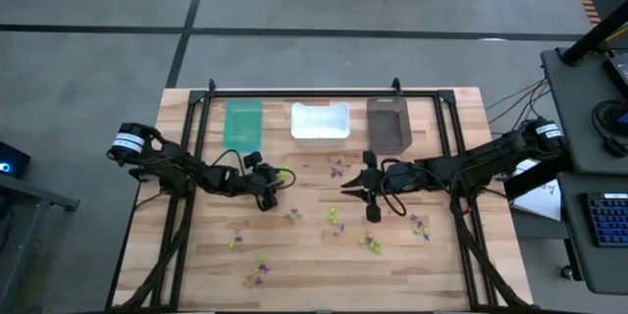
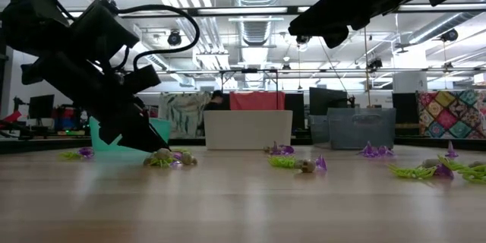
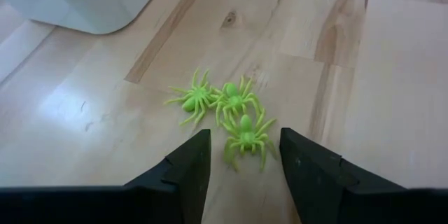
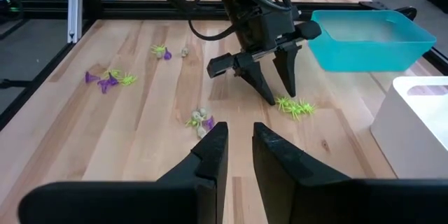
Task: Sort Halloween decoration
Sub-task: Put the green spider toy into the black bin
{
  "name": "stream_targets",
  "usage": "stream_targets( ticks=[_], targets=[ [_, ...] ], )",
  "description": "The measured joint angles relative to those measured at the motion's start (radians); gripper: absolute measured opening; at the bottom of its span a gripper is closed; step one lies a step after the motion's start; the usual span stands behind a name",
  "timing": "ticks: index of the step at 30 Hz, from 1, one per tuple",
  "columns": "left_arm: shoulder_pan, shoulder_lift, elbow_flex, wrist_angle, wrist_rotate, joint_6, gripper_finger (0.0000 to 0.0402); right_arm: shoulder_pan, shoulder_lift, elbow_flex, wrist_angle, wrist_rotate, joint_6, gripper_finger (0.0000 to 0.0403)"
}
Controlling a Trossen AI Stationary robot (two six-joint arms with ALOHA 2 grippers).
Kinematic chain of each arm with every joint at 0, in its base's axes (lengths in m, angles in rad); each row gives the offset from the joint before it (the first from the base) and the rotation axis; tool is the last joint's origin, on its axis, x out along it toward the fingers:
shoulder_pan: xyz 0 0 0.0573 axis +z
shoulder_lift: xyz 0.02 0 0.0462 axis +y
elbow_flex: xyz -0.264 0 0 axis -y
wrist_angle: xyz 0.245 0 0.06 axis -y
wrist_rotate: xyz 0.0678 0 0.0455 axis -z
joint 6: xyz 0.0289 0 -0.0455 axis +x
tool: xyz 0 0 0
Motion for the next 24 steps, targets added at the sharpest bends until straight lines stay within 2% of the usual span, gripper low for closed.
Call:
stream_targets(
  ticks=[14, 24],
  targets=[
    [0.000, 0.000, -0.002, 0.008, 0.003, 0.003, 0.0151, 0.000, 0.000, 0.000, 0.000, 0.000, 0.015, 0.0056],
    [-0.002, 0.000, -0.002, 0.011, 0.015, 0.005, 0.0081, 0.000, 0.000, 0.000, 0.000, 0.000, 0.023, 0.0056]
  ],
)
